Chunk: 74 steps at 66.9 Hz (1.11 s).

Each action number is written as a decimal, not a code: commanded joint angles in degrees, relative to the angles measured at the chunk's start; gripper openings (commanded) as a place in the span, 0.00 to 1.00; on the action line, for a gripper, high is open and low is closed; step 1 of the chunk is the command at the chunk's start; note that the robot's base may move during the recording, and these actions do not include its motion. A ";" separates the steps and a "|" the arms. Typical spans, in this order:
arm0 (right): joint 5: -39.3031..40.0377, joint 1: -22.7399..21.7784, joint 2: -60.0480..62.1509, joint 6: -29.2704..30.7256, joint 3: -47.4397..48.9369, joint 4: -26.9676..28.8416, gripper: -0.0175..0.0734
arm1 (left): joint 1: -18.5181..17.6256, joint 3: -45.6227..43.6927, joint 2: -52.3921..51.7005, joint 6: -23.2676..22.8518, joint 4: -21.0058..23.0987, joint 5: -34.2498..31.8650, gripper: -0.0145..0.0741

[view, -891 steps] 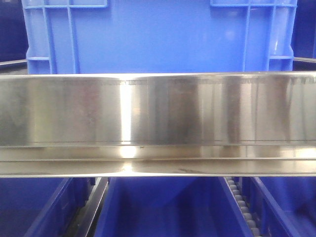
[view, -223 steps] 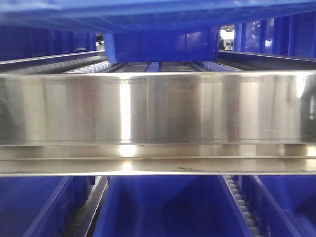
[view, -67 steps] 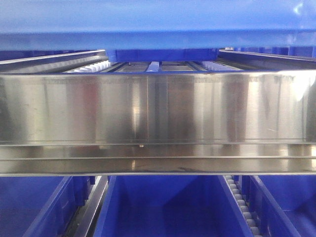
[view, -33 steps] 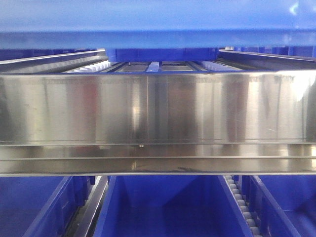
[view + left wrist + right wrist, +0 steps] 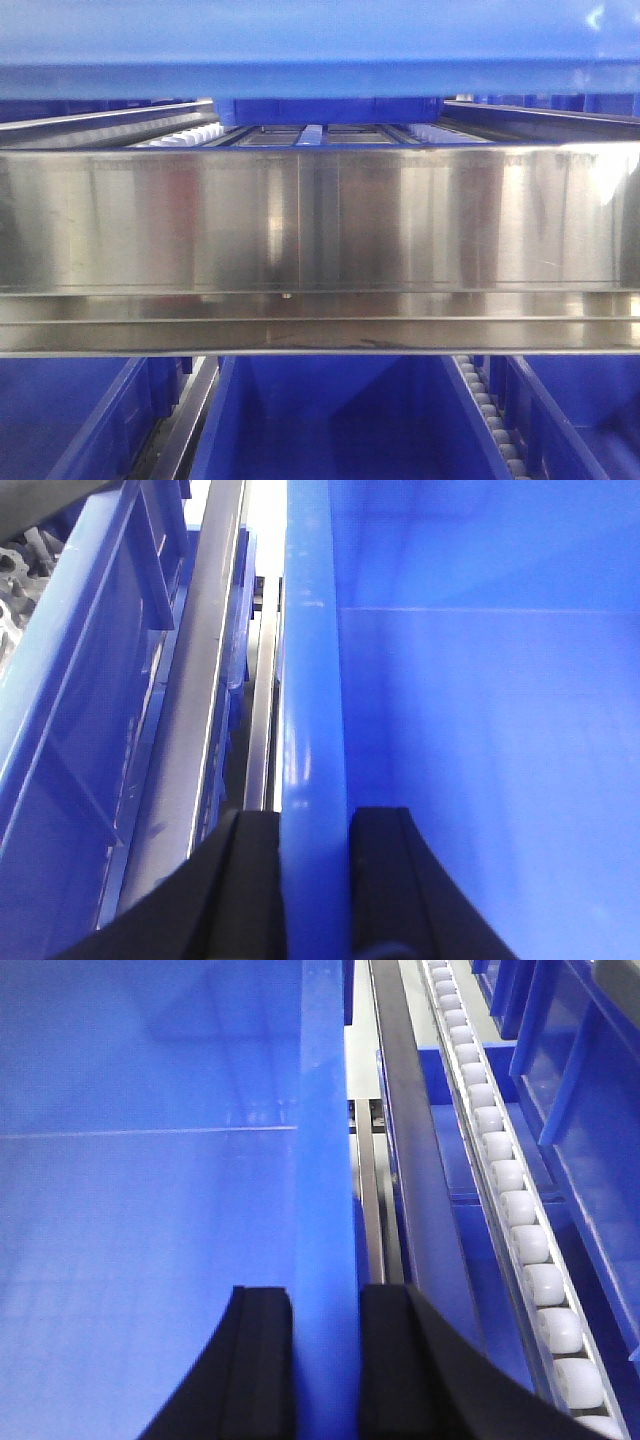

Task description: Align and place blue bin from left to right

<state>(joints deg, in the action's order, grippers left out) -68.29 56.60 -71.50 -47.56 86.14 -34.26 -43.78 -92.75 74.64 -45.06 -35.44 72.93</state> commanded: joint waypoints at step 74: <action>7.04 0.65 0.79 0.12 0.52 -1.00 0.12 | -0.93 -0.55 -0.48 -0.68 0.28 -6.53 0.04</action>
<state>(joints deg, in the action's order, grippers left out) -68.08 56.60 -71.50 -47.56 86.14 -34.26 -43.78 -92.75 74.64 -45.09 -35.56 72.93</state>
